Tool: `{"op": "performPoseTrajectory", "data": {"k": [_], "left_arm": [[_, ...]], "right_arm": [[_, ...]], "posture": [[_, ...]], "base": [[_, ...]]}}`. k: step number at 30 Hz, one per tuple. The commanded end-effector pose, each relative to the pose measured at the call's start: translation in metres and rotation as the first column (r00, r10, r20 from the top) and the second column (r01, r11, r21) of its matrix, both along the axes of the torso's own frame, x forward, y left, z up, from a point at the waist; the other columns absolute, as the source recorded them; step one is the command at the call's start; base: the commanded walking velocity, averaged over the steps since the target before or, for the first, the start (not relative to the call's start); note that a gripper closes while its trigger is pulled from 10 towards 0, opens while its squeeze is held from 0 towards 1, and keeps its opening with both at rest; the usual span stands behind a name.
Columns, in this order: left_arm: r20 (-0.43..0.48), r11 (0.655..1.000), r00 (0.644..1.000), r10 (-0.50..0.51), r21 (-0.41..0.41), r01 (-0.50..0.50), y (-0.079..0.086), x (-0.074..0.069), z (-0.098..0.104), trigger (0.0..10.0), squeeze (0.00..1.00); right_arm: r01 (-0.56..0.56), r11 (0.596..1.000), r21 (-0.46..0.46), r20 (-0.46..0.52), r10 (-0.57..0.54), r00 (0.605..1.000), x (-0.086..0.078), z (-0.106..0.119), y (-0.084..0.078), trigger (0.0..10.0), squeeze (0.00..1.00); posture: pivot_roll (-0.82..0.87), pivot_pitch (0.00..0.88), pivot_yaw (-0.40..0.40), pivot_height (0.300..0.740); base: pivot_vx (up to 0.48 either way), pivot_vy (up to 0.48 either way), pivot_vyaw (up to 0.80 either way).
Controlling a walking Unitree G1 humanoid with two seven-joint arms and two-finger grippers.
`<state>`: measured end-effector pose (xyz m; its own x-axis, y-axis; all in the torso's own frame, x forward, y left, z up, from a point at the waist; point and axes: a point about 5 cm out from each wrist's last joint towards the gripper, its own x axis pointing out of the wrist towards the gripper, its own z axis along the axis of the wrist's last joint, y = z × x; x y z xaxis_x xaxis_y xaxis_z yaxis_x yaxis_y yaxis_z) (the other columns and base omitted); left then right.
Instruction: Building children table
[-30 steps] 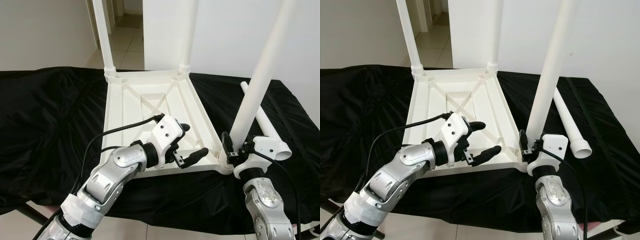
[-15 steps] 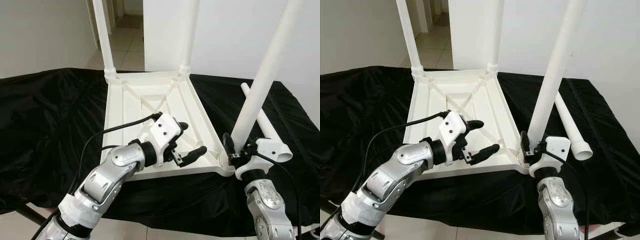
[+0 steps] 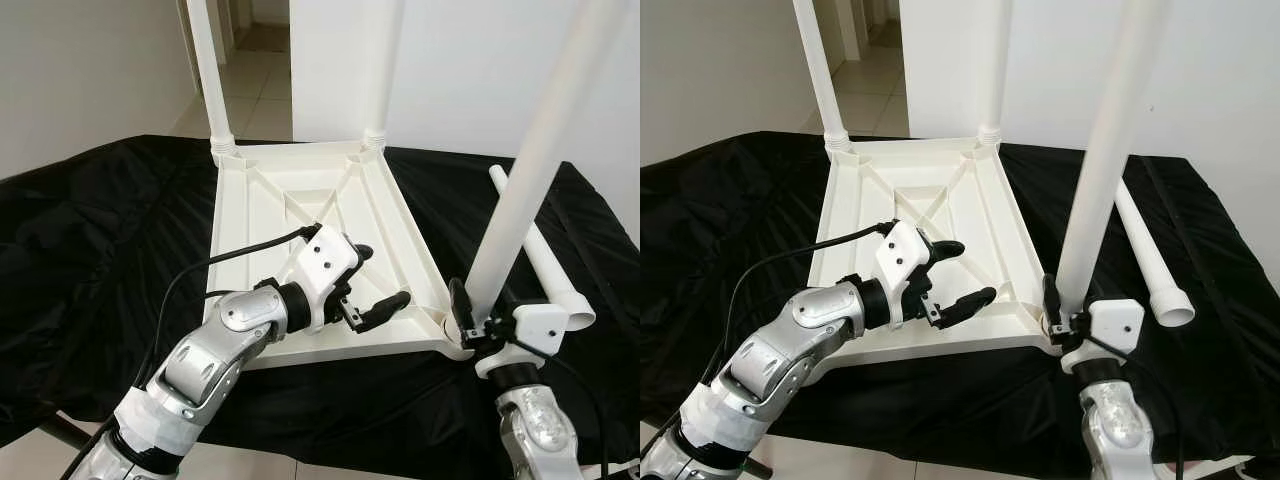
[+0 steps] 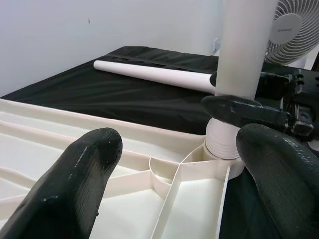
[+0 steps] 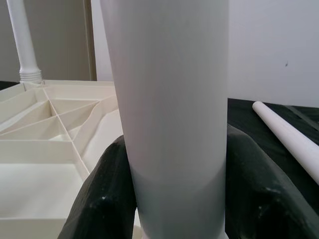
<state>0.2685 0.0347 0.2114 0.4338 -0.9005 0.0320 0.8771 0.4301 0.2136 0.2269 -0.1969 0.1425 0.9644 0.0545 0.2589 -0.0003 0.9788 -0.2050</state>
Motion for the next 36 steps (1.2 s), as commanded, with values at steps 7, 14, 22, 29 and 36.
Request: {"op": "performPoseTrajectory", "data": {"k": [7,14,22,29,36], "left_arm": [[0.004,0.998,0.998,-0.057,0.013,0.057,0.0,-0.003,0.003,10.0,0.0],[0.005,0.998,0.998,-0.057,0.017,0.057,0.001,-0.002,0.005,10.0,0.0],[0.008,0.998,0.998,-0.057,0.02,0.057,0.002,-0.002,0.006,10.0,0.0],[0.009,0.998,0.998,-0.057,0.02,0.057,0.002,-0.002,0.007,10.0,0.0],[0.011,0.998,0.998,-0.057,0.021,0.057,0.002,-0.002,0.007,10.0,0.0]], "right_arm": [[0.045,0.999,0.002,-0.221,-0.044,0.974,-0.015,-0.048,-0.007,10.0,0.0],[0.057,0.992,0.111,-0.248,-0.028,0.968,-0.019,-0.059,-0.007,10.0,0.0],[0.103,0.979,0.174,-0.291,-0.048,0.955,-0.021,-0.068,-0.012,10.0,0.0],[0.117,0.976,0.185,-0.313,-0.054,0.948,-0.019,-0.073,-0.014,10.0,0.0],[0.123,0.974,0.189,-0.353,-0.05,0.934,-0.01,-0.072,-0.015,10.0,0.0]], "posture": [[-0.03,0.092,0.058,0.74],[-0.03,0.092,0.06,0.74],[-0.03,0.092,0.063,0.74],[-0.03,0.091,0.063,0.74],[-0.03,0.089,0.06,0.74]], "base": [[0.0,0.0,0.0],[0.0,0.0,0.0],[0.0,0.0,0.0],[0.0,0.0,0.0],[0.0,0.0,0.0]]}}
